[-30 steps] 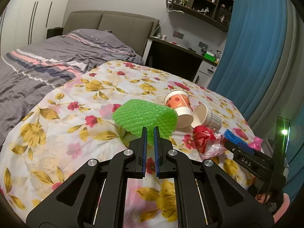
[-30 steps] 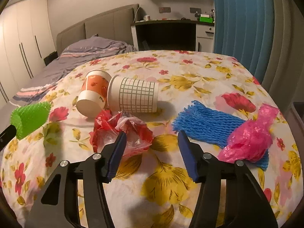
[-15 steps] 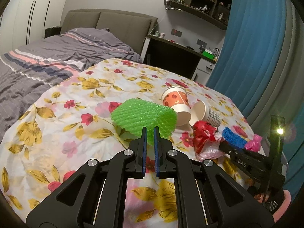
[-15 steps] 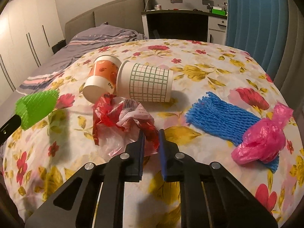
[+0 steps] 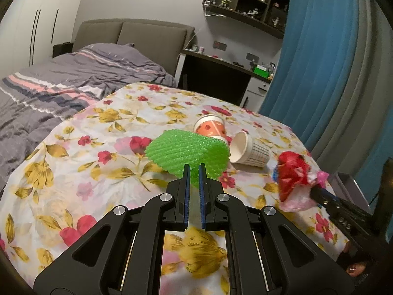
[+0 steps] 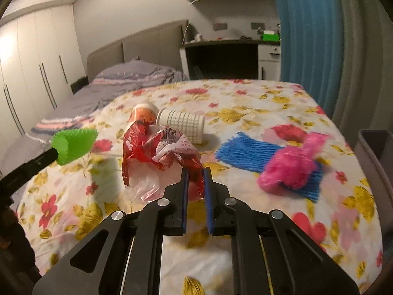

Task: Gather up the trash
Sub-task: 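Grasp the red-white plastic wrapper with the right tool, then carry the green net and red wrapper over the grey bin with both tools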

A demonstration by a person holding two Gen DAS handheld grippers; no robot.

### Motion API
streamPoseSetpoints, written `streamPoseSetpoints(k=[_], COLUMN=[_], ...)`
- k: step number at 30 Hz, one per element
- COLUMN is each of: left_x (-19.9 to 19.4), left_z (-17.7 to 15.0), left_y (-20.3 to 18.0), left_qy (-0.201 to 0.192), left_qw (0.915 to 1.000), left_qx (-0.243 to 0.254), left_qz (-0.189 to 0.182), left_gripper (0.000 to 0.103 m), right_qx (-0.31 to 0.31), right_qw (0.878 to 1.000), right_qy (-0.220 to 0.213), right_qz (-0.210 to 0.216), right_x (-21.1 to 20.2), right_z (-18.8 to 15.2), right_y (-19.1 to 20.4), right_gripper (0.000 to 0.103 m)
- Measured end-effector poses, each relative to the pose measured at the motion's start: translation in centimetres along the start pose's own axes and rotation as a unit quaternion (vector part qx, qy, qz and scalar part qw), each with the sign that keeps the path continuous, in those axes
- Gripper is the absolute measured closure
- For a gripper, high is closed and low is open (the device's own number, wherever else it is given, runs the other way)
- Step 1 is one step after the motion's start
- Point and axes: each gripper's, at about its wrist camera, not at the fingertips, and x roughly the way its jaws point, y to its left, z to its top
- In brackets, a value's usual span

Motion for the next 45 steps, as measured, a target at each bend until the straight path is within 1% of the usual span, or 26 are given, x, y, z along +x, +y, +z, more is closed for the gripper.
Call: streamPoseSetpoints(k=[8, 21, 29, 38, 45], left_x=[-1.6, -2.8, -2.5, -1.5, -0.8], left_z=[-0.5, -1.5, -1.8, -2.4, -2.9], left_y=[-2.7, -7.3, -10.5, -14.4, -18.1], left_qy=[-0.007, -0.008, -0.006, 0.000, -0.004], left_qw=[0.9996, 0.9976, 0.9952, 0.9904, 0.9838], left_qx=[0.022, 0.061, 0.086, 0.122, 0.157], left_qz=[-0.014, -0.032, -0.046, -0.065, -0.087], left_gripper=[0.097, 0.097, 0.097, 0.097, 0.097], right_qx=[0.024, 0.059, 0.078, 0.108, 0.125], right_qw=[0.999, 0.993, 0.987, 0.978, 0.971], right_qy=[-0.044, -0.090, -0.119, -0.143, -0.157], right_qz=[-0.021, -0.044, -0.069, -0.102, -0.129], right_x=[-4.9, -10.0, -12.9, -15.2, -16.5], right_z=[-0.7, -1.6, -1.9, -2.5, -2.8], right_y=[-2.4, -6.6, -9.7, -13.3, -16.0], right_gripper=[0.090, 0.090, 0.090, 0.090, 0.090])
